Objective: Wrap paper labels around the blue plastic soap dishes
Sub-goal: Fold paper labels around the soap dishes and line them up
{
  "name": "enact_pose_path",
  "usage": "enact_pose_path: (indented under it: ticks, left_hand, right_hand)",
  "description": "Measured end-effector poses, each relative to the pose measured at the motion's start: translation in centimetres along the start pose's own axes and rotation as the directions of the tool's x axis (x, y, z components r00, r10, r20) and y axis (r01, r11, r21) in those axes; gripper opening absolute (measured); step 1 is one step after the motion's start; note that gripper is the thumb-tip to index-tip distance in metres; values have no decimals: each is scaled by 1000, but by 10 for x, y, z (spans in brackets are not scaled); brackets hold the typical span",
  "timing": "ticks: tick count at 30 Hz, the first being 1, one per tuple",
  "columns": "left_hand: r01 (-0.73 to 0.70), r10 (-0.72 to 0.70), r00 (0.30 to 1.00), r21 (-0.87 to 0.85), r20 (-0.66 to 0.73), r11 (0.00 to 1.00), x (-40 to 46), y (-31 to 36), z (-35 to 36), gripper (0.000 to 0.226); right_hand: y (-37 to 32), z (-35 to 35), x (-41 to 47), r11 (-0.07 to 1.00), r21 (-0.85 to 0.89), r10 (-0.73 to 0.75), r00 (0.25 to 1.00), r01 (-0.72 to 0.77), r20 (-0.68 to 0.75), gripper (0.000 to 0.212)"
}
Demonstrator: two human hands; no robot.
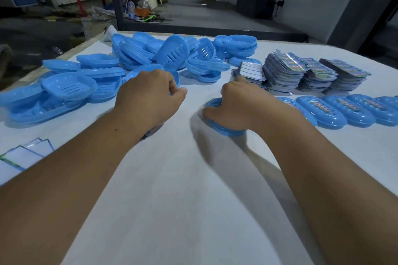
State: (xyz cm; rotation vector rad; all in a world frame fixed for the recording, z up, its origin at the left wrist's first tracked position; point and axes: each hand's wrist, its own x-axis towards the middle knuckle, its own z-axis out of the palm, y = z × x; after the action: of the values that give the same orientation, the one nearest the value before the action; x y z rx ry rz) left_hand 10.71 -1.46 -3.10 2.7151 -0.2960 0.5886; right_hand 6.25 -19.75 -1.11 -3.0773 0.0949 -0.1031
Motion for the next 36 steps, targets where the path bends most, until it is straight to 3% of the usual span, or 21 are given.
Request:
enact_pose_path:
  ticks: [5, 17, 23, 28, 32, 36]
  left_hand:
    - [4, -4, 1000, -1, 4, 1000, 0, -1, 0, 29]
    - [33, -33, 999, 9, 40, 999, 3, -5, -4, 31]
    - [130, -136, 983, 53, 120, 990, 9, -25, -12, 25]
    - [182, -196, 970, 106, 147, 978, 11, -38, -21, 21]
    - [166, -176, 978, 96, 115, 982, 12, -41, -22, 17]
    - [10, -7, 995, -21, 104, 1000, 7, -36, -15, 24]
  right_hand:
    - [-1, -2, -4, 1000, 26, -8, 999, 9, -50, 60]
    - [4, -4, 0, 998, 60, 1, 999, 2, -48, 50]
    - [-6, 1, 1, 983, 152, -92, 993, 102, -75, 65]
    - [-15, 4, 1, 970, 163, -164, 981, 180, -108, 65]
    - [-14, 5, 2, 964, 176, -176, 975, 199, -137, 60]
    - [-14, 9, 4, 959, 181, -189, 969, 216, -159, 55]
